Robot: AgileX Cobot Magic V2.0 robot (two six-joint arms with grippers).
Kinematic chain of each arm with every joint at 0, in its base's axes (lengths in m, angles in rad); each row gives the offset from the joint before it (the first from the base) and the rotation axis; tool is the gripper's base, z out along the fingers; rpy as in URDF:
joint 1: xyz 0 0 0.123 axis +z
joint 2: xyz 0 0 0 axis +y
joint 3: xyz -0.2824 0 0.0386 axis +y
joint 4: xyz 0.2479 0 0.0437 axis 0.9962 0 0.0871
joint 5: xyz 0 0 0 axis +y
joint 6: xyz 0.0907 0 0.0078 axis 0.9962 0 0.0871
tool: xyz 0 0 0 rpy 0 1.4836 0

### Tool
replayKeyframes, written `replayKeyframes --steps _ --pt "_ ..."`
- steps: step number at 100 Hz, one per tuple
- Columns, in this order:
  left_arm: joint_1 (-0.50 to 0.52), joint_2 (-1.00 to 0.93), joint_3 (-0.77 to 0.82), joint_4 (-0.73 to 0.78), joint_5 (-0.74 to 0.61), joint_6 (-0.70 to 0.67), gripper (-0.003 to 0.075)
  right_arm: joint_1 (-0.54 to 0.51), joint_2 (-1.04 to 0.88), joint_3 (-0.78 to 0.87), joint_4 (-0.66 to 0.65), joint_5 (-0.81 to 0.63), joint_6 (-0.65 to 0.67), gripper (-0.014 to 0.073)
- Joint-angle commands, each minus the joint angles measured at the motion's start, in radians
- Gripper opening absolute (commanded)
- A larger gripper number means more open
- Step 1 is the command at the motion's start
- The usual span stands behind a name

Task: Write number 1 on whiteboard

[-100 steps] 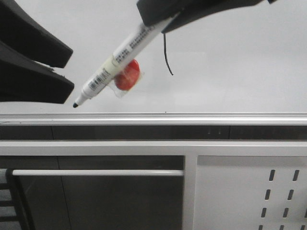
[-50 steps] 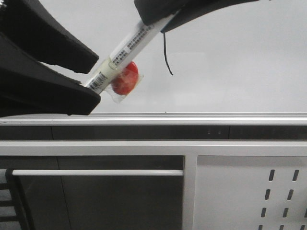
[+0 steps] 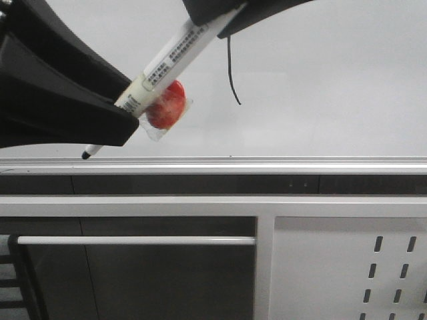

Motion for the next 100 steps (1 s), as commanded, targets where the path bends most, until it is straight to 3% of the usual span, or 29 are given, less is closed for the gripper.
replayKeyframes --steps 1,15,74,81,100 --pt "-0.009 -0.011 -0.035 -0.036 -0.004 -0.012 0.0127 0.000 -0.017 -0.036 0.040 -0.024 -0.004 -0.0061" --pt "-0.009 -0.011 -0.035 -0.036 -0.007 -0.050 -0.0020 0.000 -0.017 -0.036 0.040 -0.024 -0.004 -0.0061" --pt "-0.009 -0.011 -0.035 -0.036 0.000 -0.056 -0.0018 0.000 -0.017 -0.036 0.042 -0.029 -0.004 -0.0048" --pt "-0.009 -0.011 -0.035 -0.036 0.000 -0.058 -0.0018 0.000 -0.017 -0.036 0.042 -0.029 -0.004 0.0027" --pt "-0.009 -0.011 -0.035 -0.036 0.004 -0.083 -0.0018 -0.002 -0.024 -0.036 0.042 -0.057 -0.004 0.0397"
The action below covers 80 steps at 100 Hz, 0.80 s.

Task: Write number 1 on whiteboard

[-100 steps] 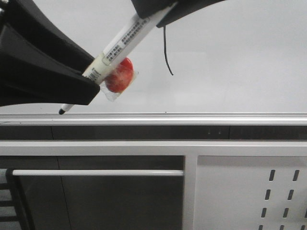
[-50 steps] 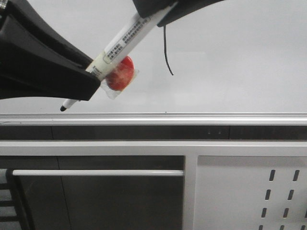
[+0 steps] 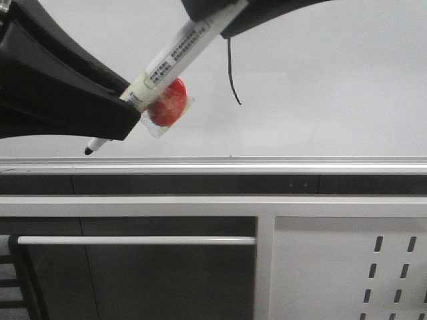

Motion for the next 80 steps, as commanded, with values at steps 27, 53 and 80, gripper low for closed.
replayKeyframes --steps 27,53,80 --pt "-0.009 -0.011 -0.035 -0.034 0.041 -0.147 -0.0018 -0.002 -0.098 -0.036 -0.036 -0.142 -0.004 0.0440" --pt "-0.010 -0.017 -0.035 -0.034 0.088 -0.305 -0.0018 -0.002 -0.199 -0.035 -0.141 -0.145 0.035 0.0434" --pt "-0.010 -0.070 -0.035 -0.034 0.161 -0.396 -0.0018 -0.002 -0.298 -0.033 -0.325 -0.029 0.176 0.0244"
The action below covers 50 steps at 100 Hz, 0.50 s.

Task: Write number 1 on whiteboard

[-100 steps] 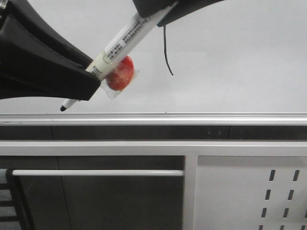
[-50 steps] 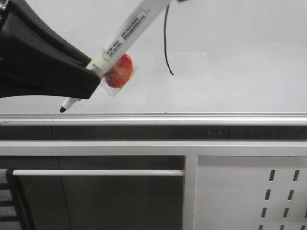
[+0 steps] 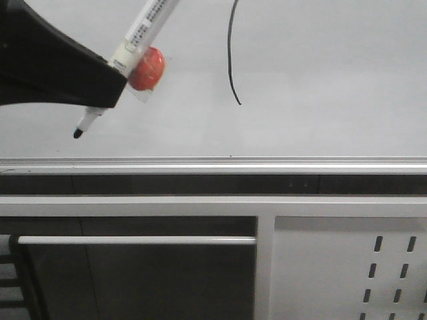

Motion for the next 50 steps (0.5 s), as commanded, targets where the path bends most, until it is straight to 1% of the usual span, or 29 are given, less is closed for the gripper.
replayKeyframes --steps 1,11,16,23,28,39,50 --pt "-0.010 -0.044 -0.035 -0.030 0.043 -0.041 -0.0018 -0.002 -0.040 -0.033 -0.047 0.004 0.052 0.0237" --pt "-0.010 -0.068 -0.035 -0.030 0.058 -0.068 -0.0018 -0.002 -0.066 -0.033 -0.085 0.066 0.072 0.0118" --pt "-0.010 -0.077 -0.035 -0.030 0.063 -0.080 -0.0018 -0.002 -0.079 -0.033 -0.093 0.090 0.082 0.0041" --pt "-0.010 -0.087 -0.033 -0.030 0.084 -0.116 -0.0018 -0.002 -0.091 -0.033 -0.106 0.116 0.107 -0.0036" --pt "-0.010 -0.095 -0.031 -0.030 0.098 -0.125 -0.0018 -0.002 -0.097 -0.032 -0.131 0.132 0.120 -0.0074" --pt "-0.014 -0.103 -0.031 -0.030 0.144 -0.165 -0.0018 -0.002 -0.110 -0.029 -0.195 0.152 0.186 -0.0078" --pt "-0.046 -0.103 -0.031 -0.030 0.206 -0.180 -0.0018 -0.002 -0.135 -0.009 -0.267 0.159 0.244 -0.0078"
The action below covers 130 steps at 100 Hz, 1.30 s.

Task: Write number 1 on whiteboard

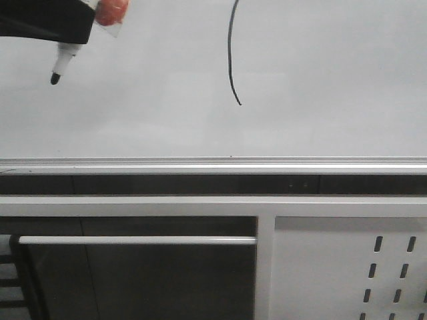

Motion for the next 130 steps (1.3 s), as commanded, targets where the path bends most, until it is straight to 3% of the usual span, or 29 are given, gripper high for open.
replayKeyframes --steps 1,23,39,74,111,130 --pt "-0.032 -0.016 -0.031 -0.019 0.075 -0.033 -0.0018 -0.002 -0.027 -0.011 -0.048 -0.045 0.050 -0.0078" --pt "-0.175 -0.016 -0.022 -0.018 0.347 -0.111 -0.0018 -0.002 -0.103 0.054 -0.078 -0.084 0.082 -0.0078" --pt "-0.296 0.003 0.020 -0.018 0.550 -0.240 -0.0018 -0.002 -0.145 0.106 -0.090 -0.101 0.091 -0.0078" --pt "-0.572 0.173 0.047 -0.006 0.957 -0.391 -0.0018 -0.002 -0.159 0.143 -0.096 -0.105 0.095 -0.0078" --pt "-0.712 0.383 0.047 0.001 1.312 -0.616 -0.0018 -0.002 -0.159 0.143 -0.134 -0.081 0.095 -0.0078" --pt "-0.739 0.481 0.047 0.003 1.388 -0.700 -0.0018 -0.002 -0.159 0.143 -0.152 -0.081 0.095 -0.0078"
